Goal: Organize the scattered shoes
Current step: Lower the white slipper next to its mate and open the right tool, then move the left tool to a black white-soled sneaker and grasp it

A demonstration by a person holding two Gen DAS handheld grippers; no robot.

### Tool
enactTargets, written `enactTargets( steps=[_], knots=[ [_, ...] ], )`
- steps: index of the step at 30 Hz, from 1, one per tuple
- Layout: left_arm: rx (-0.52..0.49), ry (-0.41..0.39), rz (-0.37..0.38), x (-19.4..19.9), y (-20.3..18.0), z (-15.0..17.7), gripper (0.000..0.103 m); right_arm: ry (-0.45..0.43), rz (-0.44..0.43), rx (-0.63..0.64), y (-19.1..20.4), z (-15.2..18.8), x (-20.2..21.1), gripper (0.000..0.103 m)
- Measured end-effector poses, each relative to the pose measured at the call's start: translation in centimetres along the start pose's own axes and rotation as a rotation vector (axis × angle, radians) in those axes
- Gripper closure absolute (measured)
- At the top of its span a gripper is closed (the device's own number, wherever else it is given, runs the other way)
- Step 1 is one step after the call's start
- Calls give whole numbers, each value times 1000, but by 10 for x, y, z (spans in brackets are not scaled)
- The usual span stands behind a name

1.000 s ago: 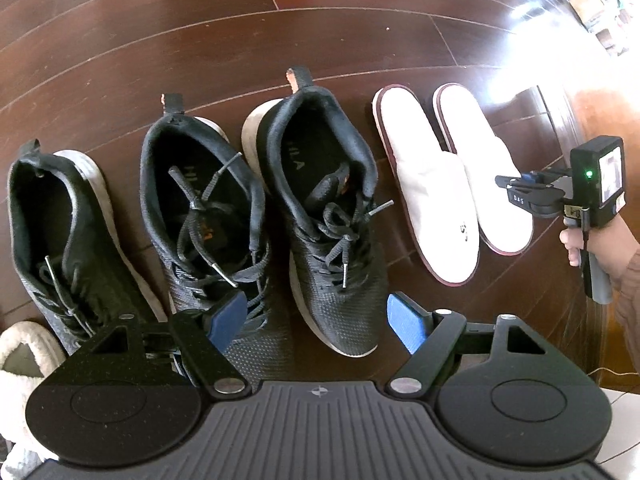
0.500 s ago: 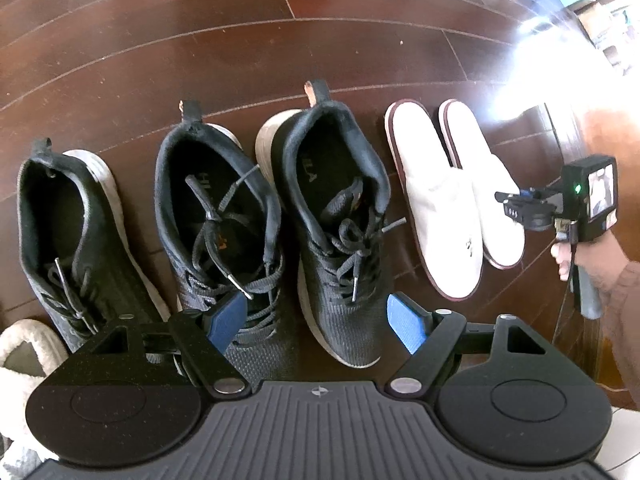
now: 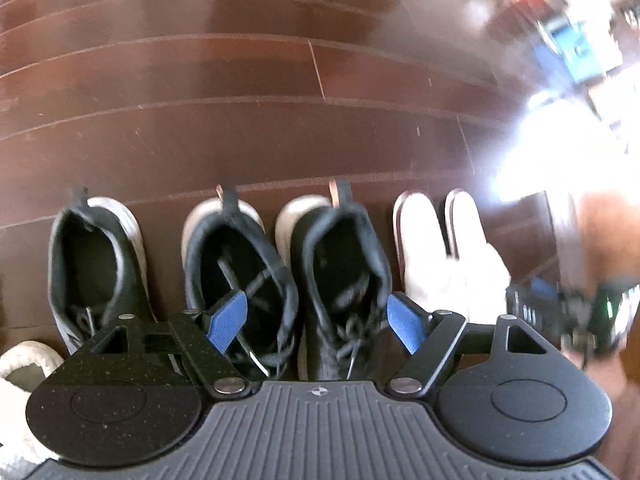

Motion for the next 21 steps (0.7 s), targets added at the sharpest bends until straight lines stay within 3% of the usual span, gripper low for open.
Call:
enactTargets(
  steps=[7, 11, 13, 17, 21],
  knots=[
    [110, -60, 40, 28, 14, -15, 21, -139, -112, -188, 15, 4, 98, 49],
    [148, -61, 51, 44, 24, -15, 21, -201, -167, -220, 25, 13, 159, 49],
    [143, -65, 20, 60, 31, -18, 21, -228, -211, -234, 29, 24, 197, 49],
    [249, -88, -44, 109, 43, -40, 21, -245, -258, -287, 27, 46, 249, 48],
    [363, -163, -83, 163, 48, -76, 18, -190, -274, -398, 20, 60, 287, 48]
  ],
)
Point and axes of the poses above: each gripper's, at about its wrist camera, not at the fingertips, and x roughly against the way its jaws point, y to its left, z to its underside, the point moved 6 cm from there along -x, roughly the way its jaws point, and after that the axes turned 14 degrees about -z, right-handed, at the moved point
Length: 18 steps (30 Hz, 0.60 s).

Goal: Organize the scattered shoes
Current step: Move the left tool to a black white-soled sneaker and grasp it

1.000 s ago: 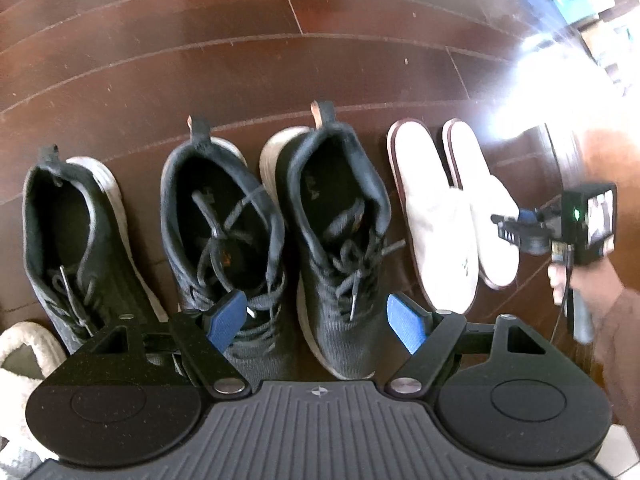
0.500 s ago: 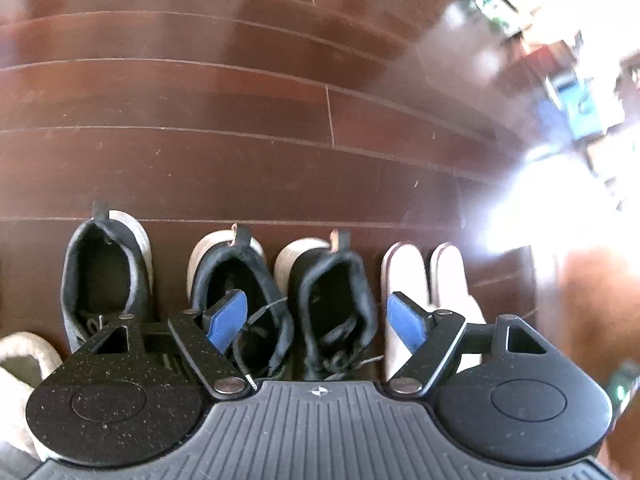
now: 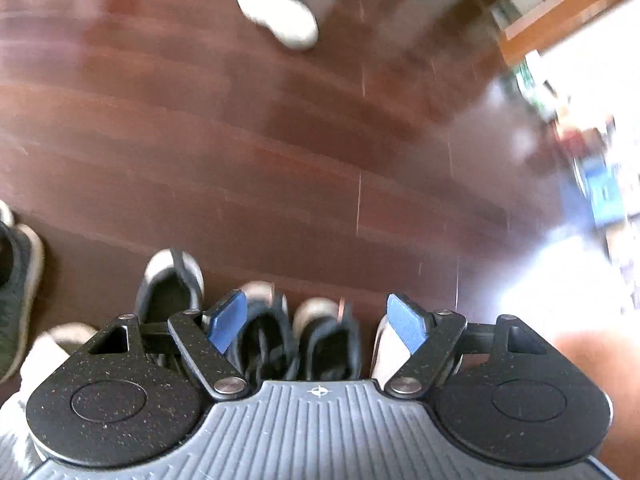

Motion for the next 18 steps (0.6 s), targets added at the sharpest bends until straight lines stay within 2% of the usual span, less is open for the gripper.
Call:
enactTargets(
  steps=[4, 6, 9, 12, 14, 15, 18],
  knots=[
    [11, -65, 48, -9, -29, -72, 17, 69, 31, 34, 21, -19, 11, 48],
    [11, -77, 68, -36, -43, -108, 17, 97, 79, 55, 30, -34, 3, 48],
    [10, -87, 79, -104, -63, -177, 17, 108, 196, 21, 42, -46, -27, 48],
    [-9, -86, 26, -166, -72, -243, 18, 177, 290, -41, 68, -36, -81, 48],
    [-27, -83, -11, -203, -75, -276, 18, 232, 268, -100, 87, -23, -113, 49],
    [-23, -69, -33, -224, -76, -297, 18, 239, 271, -117, 87, -16, -113, 49],
    [22, -19, -72, -269, -79, -341, 18, 290, 307, -166, 116, -13, -152, 49]
  ],
)
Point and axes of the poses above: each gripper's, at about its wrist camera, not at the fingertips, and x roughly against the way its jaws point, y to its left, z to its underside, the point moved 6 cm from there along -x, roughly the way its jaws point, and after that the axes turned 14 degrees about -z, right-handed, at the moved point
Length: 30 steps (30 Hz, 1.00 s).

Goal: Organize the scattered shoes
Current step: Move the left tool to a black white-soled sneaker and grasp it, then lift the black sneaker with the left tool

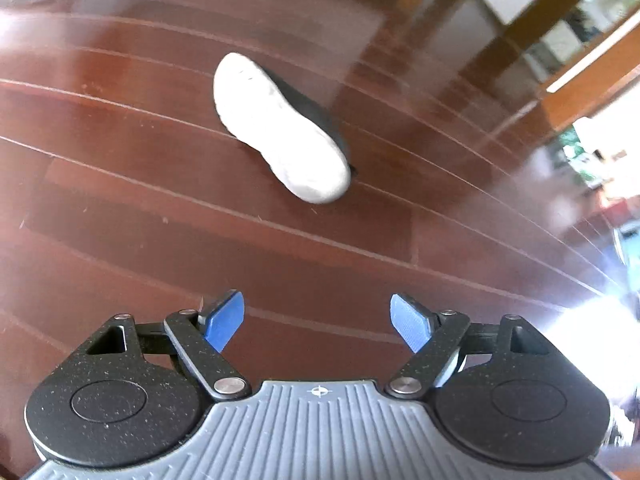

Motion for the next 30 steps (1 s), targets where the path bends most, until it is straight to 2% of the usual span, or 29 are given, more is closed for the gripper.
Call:
enactTargets(
  steps=[2, 4, 5, 6, 8, 10, 12, 14, 18, 22, 23, 24, 26, 27, 30],
  knots=[
    [71, 45, 7, -22, 0, -13, 18, 21, 33, 6, 15, -5, -7, 49],
    [235, 135, 9, -54, 5, -22, 18, 55, 57, 3, 17, -6, -8, 49],
    [267, 155, 12, -65, 7, -23, 18, 66, 68, -20, 12, -5, -6, 49],
    [286, 169, 14, -74, 7, -24, 18, 66, 89, -94, -2, -2, -2, 49],
    [228, 134, 2, -83, 1, -32, 18, 25, 120, -217, -24, -3, 8, 49],
    [194, 72, 27, -85, -8, -53, 18, -59, 123, -338, -38, -9, 19, 49],
    [182, 24, 0, -88, -13, -73, 17, -147, 116, -447, -50, -16, 27, 49],
    [169, -10, -38, -97, -19, -99, 17, -151, 98, -439, -46, -24, 22, 49],
    [156, -29, -82, -115, -36, -125, 17, -137, 52, -428, -33, -34, 7, 49],
    [207, 29, -147, -146, -36, -125, 17, -112, 33, -432, -23, -39, -7, 49],
    [214, 40, -157, -145, -34, -125, 10, -106, 27, -435, -20, -43, -10, 49],
    [202, 35, -152, -148, -32, -124, 7, -96, 18, -435, -17, -44, -17, 49],
    [166, 30, -141, -155, -28, -122, 8, -77, 7, -426, -12, -49, -23, 49],
    [140, 52, -148, -157, -22, -118, 7, -59, -4, -413, -5, -51, -30, 49],
    [125, 63, -130, -150, -2, -106, 8, -26, -21, -387, 8, -58, -43, 49]
  ],
)
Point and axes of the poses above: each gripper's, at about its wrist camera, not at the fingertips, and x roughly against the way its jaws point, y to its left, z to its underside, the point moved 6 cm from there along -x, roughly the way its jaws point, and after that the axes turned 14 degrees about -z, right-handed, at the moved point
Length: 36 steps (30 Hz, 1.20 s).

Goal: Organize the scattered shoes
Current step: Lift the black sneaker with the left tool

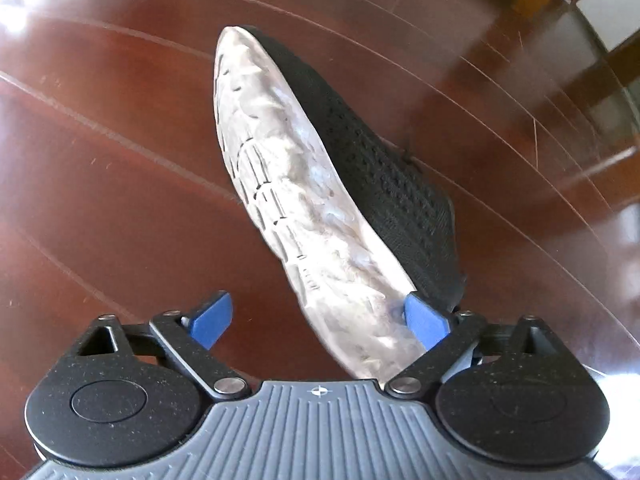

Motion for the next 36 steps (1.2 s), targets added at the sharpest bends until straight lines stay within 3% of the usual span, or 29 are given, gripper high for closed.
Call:
enactTargets(
  steps=[5, 6, 8, 9, 11, 18, 20, 22, 26, 31, 34, 35, 36],
  knots=[
    [0, 58, -35, 1, 38, 16, 11, 27, -26, 44, 18, -14, -14, 49],
    [-9, 81, -85, -1, 54, 23, 29, 33, -33, 57, 22, -17, -17, 49],
    [-29, 99, -153, -7, 71, 29, 52, 45, -45, 82, 29, -21, -23, 49],
    [-19, 134, -161, -13, 82, 32, 48, 51, -51, 95, 32, -23, -26, 49],
    [33, 147, -96, -15, 95, 33, 37, 65, -58, 118, 36, -25, -31, 49],
    [57, 157, 33, 8, 103, 39, 33, 95, -74, 148, 42, -28, -44, 49],
    [81, 155, 88, 15, 100, 41, 25, 101, -82, 153, 43, -29, -47, 49],
    [76, 135, 141, 25, 89, 42, 24, 105, -85, 152, 42, -28, -48, 49],
    [81, 152, 145, 20, 71, 45, 23, 108, -81, 141, 37, -27, -47, 49],
    [90, 140, 49, -3, 58, 44, 25, 99, -86, 120, 30, -25, -45, 49],
    [98, 136, 28, -11, 52, 46, 34, 104, -93, 116, 27, -22, -46, 49],
    [98, 137, 22, -14, 51, 47, 43, 105, -93, 115, 26, -21, -46, 49],
    [111, 149, 21, -18, 50, 49, 59, 104, -95, 109, 24, -20, -47, 49]
  ],
)
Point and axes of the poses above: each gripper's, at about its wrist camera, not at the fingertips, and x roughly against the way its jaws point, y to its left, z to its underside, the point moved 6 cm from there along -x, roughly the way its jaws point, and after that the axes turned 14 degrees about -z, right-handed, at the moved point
